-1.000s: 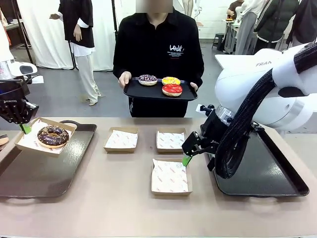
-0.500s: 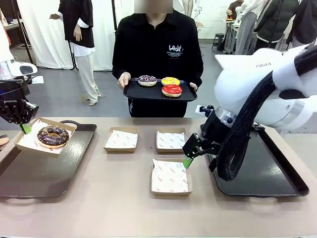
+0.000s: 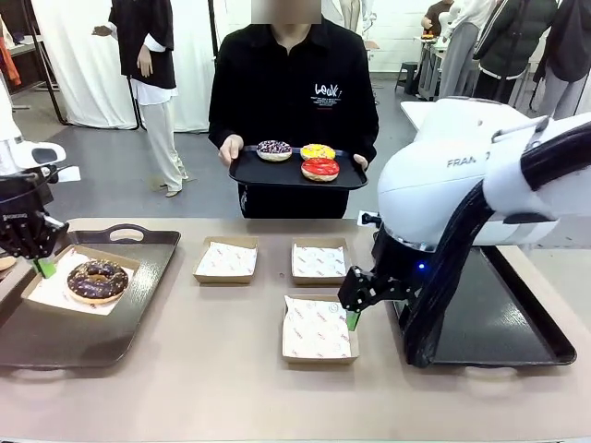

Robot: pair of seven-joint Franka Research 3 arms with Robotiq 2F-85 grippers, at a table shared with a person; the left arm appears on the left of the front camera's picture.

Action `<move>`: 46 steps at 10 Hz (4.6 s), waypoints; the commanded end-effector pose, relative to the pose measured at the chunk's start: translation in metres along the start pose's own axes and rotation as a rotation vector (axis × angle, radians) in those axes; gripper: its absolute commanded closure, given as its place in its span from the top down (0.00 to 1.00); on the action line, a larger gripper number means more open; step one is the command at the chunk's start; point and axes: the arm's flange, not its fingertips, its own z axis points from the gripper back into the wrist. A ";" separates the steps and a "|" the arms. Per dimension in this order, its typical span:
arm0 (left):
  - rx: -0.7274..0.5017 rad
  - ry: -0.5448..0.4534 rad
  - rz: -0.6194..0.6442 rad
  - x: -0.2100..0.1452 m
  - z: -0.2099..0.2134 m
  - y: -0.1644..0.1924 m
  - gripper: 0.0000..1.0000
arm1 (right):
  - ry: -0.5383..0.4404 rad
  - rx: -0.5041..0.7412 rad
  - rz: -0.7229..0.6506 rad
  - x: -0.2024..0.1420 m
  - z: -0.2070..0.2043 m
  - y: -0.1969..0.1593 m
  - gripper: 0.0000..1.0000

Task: Individually package the donuts and arrange them on the tray.
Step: Place the picked Paper togo box on the Handle tray while simultaneously picking up another Paper togo box from the table with the other hand.

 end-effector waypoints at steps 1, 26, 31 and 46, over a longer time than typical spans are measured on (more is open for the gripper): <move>-0.018 -0.051 -0.033 -0.020 -0.010 0.007 0.01 | -0.015 -0.051 -0.081 0.022 -0.015 0.023 1.00; 0.115 -0.026 0.065 -0.010 -0.064 -0.014 0.01 | -0.165 -0.122 -0.148 0.054 -0.074 0.018 1.00; 0.104 0.016 0.073 -0.003 -0.069 -0.013 0.01 | -0.156 -0.121 -0.157 0.056 -0.075 0.017 1.00; -0.040 0.051 -0.088 -0.021 -0.051 -0.009 1.00 | -0.146 -0.117 -0.200 0.057 -0.073 0.025 0.00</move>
